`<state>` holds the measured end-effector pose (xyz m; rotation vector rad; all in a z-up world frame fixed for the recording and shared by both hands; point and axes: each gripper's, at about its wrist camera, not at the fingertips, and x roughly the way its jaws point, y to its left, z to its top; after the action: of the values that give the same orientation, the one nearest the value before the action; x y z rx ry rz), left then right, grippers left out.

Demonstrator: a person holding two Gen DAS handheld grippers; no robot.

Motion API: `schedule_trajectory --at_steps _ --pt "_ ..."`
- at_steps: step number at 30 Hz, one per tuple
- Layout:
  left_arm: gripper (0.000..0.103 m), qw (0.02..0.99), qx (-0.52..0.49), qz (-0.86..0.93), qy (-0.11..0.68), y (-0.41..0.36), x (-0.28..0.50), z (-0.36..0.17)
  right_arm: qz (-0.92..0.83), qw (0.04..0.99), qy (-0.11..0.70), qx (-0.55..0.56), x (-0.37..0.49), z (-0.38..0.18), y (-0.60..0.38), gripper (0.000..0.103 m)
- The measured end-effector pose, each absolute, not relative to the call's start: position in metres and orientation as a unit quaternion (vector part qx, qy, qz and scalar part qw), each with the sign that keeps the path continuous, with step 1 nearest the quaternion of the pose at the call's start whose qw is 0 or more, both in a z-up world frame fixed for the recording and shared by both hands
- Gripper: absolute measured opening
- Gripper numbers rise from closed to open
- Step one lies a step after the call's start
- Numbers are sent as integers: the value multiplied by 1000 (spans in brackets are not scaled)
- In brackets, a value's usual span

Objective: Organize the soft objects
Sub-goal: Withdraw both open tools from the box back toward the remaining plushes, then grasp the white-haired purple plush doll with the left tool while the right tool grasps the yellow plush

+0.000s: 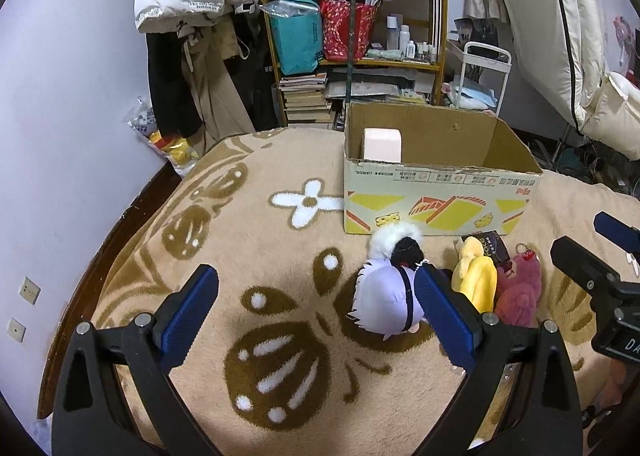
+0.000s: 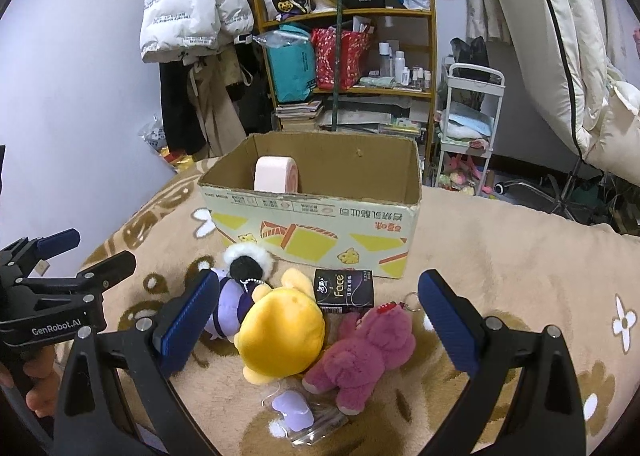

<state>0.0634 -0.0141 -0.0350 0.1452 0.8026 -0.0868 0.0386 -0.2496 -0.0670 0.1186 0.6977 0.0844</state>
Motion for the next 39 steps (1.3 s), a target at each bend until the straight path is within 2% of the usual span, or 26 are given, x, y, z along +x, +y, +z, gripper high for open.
schedule_trajectory --at_steps 23,39 --pt "97 887 48 -87 450 -24 141 -64 52 917 390 66 75 -101 -245 103" --pt "97 819 22 -113 562 -35 159 -121 80 889 451 23 93 -140 -216 103"
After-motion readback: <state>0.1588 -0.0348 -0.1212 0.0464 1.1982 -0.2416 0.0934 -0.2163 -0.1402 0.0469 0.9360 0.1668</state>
